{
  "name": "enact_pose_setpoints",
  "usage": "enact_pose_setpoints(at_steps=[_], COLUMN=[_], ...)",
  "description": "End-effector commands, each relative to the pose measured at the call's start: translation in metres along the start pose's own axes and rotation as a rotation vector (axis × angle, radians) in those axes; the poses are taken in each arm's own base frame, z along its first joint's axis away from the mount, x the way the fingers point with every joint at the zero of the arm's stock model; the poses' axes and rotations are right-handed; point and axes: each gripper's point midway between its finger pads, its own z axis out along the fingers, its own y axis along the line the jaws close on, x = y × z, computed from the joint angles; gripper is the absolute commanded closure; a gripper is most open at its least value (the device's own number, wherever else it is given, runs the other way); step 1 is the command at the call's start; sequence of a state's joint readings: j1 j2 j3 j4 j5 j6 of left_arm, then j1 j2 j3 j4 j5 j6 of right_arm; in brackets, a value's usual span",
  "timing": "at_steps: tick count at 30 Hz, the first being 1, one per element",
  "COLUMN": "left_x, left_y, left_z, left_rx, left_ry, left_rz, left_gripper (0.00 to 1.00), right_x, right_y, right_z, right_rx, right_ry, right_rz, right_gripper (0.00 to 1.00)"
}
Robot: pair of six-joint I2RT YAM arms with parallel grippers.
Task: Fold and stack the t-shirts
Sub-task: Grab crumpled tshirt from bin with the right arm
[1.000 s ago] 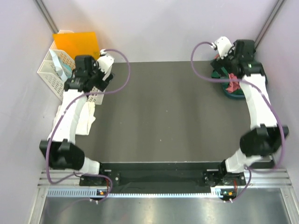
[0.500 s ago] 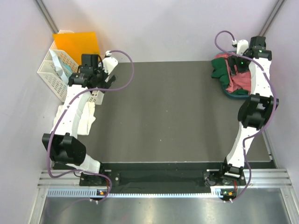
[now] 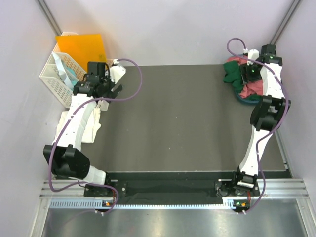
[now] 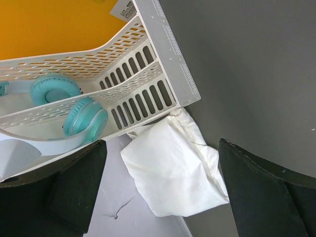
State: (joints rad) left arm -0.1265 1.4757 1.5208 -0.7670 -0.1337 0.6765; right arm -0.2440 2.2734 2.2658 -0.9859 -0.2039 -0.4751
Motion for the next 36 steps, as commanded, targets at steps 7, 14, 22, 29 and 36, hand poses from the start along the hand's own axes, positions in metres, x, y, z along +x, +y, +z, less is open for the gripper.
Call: enact_pose_setpoints(at_steps=[7, 14, 22, 29, 36], left_x=[-0.005, -0.006, -0.014, -0.019, -0.019], left_y=[0.013, 0.016, 0.018, 0.019, 0.016], left_z=[-0.024, -0.024, -0.020, -0.014, -0.011], left_rx=[-0.065, -0.076, -0.074, -0.071, -0.067], left_ry=[-0.020, -0.019, -0.038, -0.047, -0.043], left_rz=[0.022, 0.031, 0.020, 0.015, 0.014], left_gripper=[0.00, 0.00, 0.00, 0.00, 0.00], right_x=[-0.046, -0.015, -0.004, 0.029, 0.022], right_y=[-0.039, -0.039, -0.052, -0.038, -0.040], right_z=[-0.036, -0.045, -0.069, -0.023, -0.005], right_rx=[0.142, 0.122, 0.166, 0.091, 0.140], right_ry=[-0.176, -0.114, -0.127, -0.024, -0.036], right_rz=[-0.041, -0.101, -0.124, -0.117, -0.103], right_gripper=[0.38, 0.32, 0.28, 0.28, 0.42])
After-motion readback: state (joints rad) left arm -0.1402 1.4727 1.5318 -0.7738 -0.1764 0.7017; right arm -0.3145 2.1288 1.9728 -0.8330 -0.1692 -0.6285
